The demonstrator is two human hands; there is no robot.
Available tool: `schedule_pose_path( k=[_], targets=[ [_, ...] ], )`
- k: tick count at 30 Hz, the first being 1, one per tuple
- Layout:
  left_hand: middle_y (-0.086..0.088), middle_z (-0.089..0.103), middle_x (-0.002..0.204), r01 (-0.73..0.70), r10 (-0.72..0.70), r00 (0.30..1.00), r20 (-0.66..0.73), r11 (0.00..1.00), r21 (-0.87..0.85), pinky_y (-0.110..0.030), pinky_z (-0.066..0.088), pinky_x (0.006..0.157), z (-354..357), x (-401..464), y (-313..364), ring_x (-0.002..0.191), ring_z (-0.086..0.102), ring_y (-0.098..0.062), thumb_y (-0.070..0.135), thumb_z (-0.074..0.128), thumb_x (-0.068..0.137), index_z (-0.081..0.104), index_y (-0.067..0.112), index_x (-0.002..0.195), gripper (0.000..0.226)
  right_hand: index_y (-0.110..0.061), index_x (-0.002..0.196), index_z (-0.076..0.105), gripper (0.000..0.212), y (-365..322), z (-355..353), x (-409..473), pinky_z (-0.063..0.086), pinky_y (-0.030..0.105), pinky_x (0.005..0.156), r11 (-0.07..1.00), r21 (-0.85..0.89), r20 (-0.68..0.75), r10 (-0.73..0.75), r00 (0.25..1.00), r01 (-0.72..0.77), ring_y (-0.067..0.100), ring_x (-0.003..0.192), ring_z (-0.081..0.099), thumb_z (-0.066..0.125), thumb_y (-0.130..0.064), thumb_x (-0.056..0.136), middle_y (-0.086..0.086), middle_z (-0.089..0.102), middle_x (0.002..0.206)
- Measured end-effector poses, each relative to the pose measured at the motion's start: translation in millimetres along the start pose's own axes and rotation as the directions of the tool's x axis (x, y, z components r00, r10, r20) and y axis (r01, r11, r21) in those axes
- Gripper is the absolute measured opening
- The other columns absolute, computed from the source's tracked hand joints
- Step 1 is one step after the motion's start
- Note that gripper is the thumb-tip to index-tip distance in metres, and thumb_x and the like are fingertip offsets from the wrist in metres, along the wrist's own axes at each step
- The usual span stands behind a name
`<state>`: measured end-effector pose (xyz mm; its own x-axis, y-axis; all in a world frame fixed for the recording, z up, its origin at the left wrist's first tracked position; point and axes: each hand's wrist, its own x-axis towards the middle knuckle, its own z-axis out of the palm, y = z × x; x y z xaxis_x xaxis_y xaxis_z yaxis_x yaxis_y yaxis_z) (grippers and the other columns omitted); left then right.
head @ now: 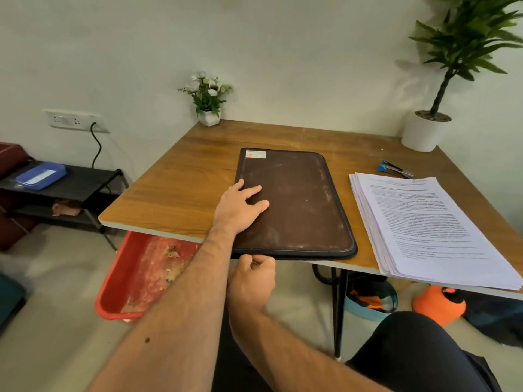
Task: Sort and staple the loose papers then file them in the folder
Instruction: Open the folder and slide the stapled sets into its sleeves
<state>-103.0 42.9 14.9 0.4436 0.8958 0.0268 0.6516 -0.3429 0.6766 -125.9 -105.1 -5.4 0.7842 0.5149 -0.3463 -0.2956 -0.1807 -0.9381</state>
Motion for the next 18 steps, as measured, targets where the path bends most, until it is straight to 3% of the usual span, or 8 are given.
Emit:
schedule_pose_path(
  k=[3, 8, 10, 12, 18],
  targets=[
    [0.006, 0.028, 0.165, 0.012, -0.015, 0.999, -0.035, 0.995, -0.094, -0.04, 0.028, 0.122, -1, -1, -5, 0.15, 0.03, -0.017, 0.037, 0.062, 0.098, 0.055, 0.036, 0.145, 0.047, -0.016, 0.086, 0.056, 0.01, 9, 17, -2, 0.042, 0.025, 0.064, 0.999, -0.029, 0.062, 0.041, 0.997, -0.039, 0.009, 0.07, 0.057, 0.057, -0.018, 0.096, -0.005, 0.061, 0.078],
    [0.001, 0.037, 0.161, 0.037, -0.073, 0.99, -0.123, 0.961, -0.273, -0.034, 0.024, 0.124, -5, -12, -14, 0.149, 0.031, -0.016, 0.013, 0.046, 0.104, 0.055, 0.024, 0.146, 0.044, -0.021, 0.082, 0.067, 0.007, 23, 24, -4, 0.059, 0.038, 0.076, 0.999, -0.044, 0.104, 0.037, 0.994, -0.032, 0.012, 0.073, 0.069, 0.067, -0.021, 0.09, -0.004, 0.072, 0.075],
    [-0.001, 0.038, 0.161, 0.045, -0.079, 0.987, -0.137, 0.971, -0.235, -0.031, 0.022, 0.123, -4, -15, -18, 0.149, 0.032, -0.017, 0.01, 0.044, 0.105, 0.056, 0.021, 0.145, 0.044, -0.019, 0.085, 0.069, 0.006, 22, 11, -2, 0.059, 0.036, 0.06, 0.998, -0.053, 0.141, 0.029, 0.99, -0.022, 0.012, 0.06, 0.067, 0.066, -0.02, 0.09, -0.004, 0.071, 0.068],
    [-0.001, 0.038, 0.161, 0.043, -0.064, 0.99, -0.128, 0.985, -0.165, -0.028, 0.019, 0.122, -2, -15, -27, 0.15, 0.031, -0.017, 0.01, 0.043, 0.105, 0.056, 0.02, 0.145, 0.043, -0.015, 0.089, 0.068, 0.01, 16, -11, 1, 0.046, 0.028, 0.041, 0.999, -0.014, 0.144, 0.048, 0.988, -0.046, 0.014, 0.045, 0.058, 0.061, -0.018, 0.095, 0.001, 0.067, 0.061],
    [-0.001, 0.037, 0.162, 0.044, -0.062, 0.988, -0.142, 0.991, -0.123, -0.028, 0.019, 0.121, -6, -14, -34, 0.15, 0.03, -0.017, 0.011, 0.041, 0.106, 0.056, 0.019, 0.145, 0.043, -0.015, 0.106, 0.058, 0.011, -7, -75, 34, 0.046, 0.03, 0.04, 0.996, 0.073, -0.071, -0.041, 0.997, 0.046, 0.018, 0.043, 0.059, 0.06, -0.01, 0.096, 0.006, 0.07, 0.076]
  ],
)
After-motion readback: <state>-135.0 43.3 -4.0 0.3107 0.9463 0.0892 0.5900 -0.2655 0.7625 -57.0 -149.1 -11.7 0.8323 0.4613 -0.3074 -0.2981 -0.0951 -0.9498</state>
